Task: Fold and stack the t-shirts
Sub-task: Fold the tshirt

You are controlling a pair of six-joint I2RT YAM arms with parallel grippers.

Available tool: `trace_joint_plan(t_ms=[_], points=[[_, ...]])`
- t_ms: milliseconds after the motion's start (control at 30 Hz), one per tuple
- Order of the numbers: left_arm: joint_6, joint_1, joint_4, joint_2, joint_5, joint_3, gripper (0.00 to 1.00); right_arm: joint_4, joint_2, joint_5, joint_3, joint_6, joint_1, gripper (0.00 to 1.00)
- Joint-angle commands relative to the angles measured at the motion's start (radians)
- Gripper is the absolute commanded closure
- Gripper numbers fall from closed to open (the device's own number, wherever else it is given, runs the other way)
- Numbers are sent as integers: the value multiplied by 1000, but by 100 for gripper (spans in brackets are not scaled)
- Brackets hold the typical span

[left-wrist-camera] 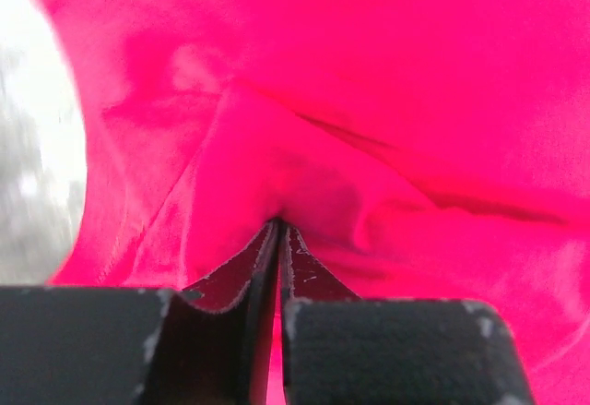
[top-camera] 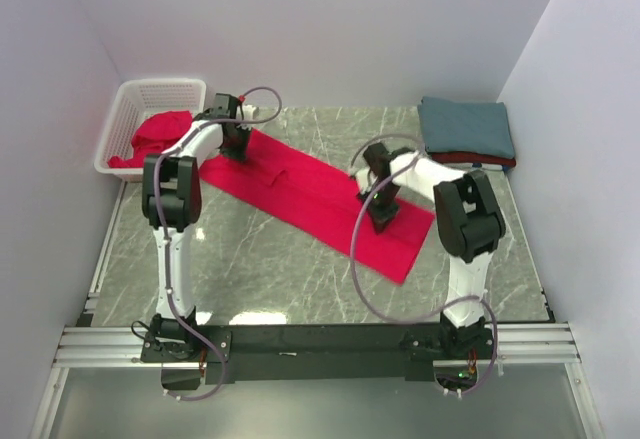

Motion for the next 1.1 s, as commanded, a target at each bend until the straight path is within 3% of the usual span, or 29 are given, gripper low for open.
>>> trace_joint_plan(t_ms=[0,33,133,267,333,400,467,500,700,900,1067], points=[[64,-15,-68,99,27,174,88,-75,-20,-170,-168,41,141,83],[58,-21,-62,109,42,201,86,-72,-37,-246,-197,46,205,83],[49,-32,-51,98,76,279,85,-86,-125,-389,-168,55,244,83],[29,-28,-22,-61,91,233,82,-155,-201,-455,-56,34,165,83],[15,-28,4,-132,100,118,80,-162,-207,-443,3,31,132,83],[-23,-28,21,-210,140,19,84,-158,-190,-355,33,26,103,83],[-61,-31,12,-235,145,-21,99,-147,-143,-290,68,23,97,85],[-86,-33,-9,-232,152,-38,99,-146,-124,-275,76,26,95,86],[-172,-35,-46,-190,145,-107,99,-147,-14,-181,105,18,123,100],[-192,-35,-26,-175,122,-117,99,-113,6,-140,10,23,166,100],[-195,-38,-32,-111,108,-83,99,-89,18,-207,-77,29,271,100]])
